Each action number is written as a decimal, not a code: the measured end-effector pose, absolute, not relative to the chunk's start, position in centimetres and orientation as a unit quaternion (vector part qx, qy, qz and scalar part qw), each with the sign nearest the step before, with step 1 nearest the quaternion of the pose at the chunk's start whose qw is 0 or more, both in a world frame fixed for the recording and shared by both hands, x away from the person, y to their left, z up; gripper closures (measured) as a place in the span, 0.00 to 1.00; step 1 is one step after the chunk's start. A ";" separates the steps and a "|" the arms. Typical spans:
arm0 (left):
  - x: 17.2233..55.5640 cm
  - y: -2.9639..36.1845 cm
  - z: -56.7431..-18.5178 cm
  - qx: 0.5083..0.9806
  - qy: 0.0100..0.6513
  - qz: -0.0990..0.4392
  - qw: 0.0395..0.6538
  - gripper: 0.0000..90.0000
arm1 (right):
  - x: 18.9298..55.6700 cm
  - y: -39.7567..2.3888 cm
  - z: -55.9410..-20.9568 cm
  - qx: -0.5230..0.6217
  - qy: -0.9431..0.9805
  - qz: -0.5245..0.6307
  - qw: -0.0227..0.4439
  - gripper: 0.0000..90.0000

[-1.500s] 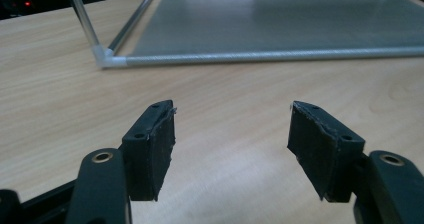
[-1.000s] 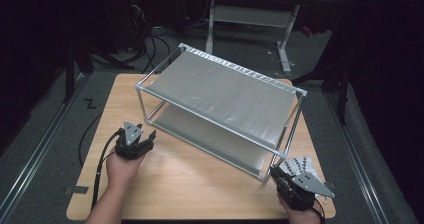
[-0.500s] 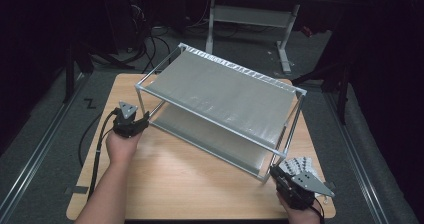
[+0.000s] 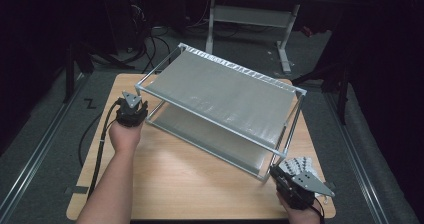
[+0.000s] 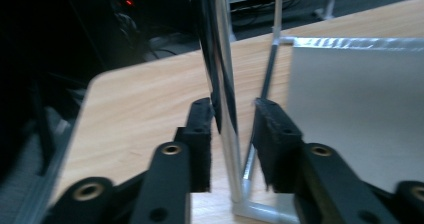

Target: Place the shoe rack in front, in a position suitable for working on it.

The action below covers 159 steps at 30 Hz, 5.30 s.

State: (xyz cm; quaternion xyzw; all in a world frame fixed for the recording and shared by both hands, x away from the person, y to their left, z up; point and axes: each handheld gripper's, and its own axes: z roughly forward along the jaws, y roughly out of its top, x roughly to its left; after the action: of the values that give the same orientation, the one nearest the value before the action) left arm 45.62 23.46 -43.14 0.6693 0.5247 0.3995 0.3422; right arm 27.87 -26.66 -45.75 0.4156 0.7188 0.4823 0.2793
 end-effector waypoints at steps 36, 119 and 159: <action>25.4 26.9 -45.5 0.628 0.509 0.451 0.379 0.86 | 27.7 -26.9 -45.9 0.420 0.716 0.480 0.284 0.90; 25.8 15.6 -46.7 0.711 0.352 0.359 0.491 0.86 | 36.3 -37.5 -45.5 0.563 0.637 0.382 0.362 0.88; 24.7 18.3 -48.5 0.707 0.407 0.282 0.505 0.42 | 27.7 -32.5 -50.1 0.554 0.730 0.302 0.263 0.19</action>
State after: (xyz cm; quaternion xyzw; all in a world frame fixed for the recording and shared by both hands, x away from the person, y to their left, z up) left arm 24.68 18.26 -48.47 0.7070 0.4074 0.2817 0.5048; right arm 27.74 -32.46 -50.09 0.5539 0.7299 0.3019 0.2633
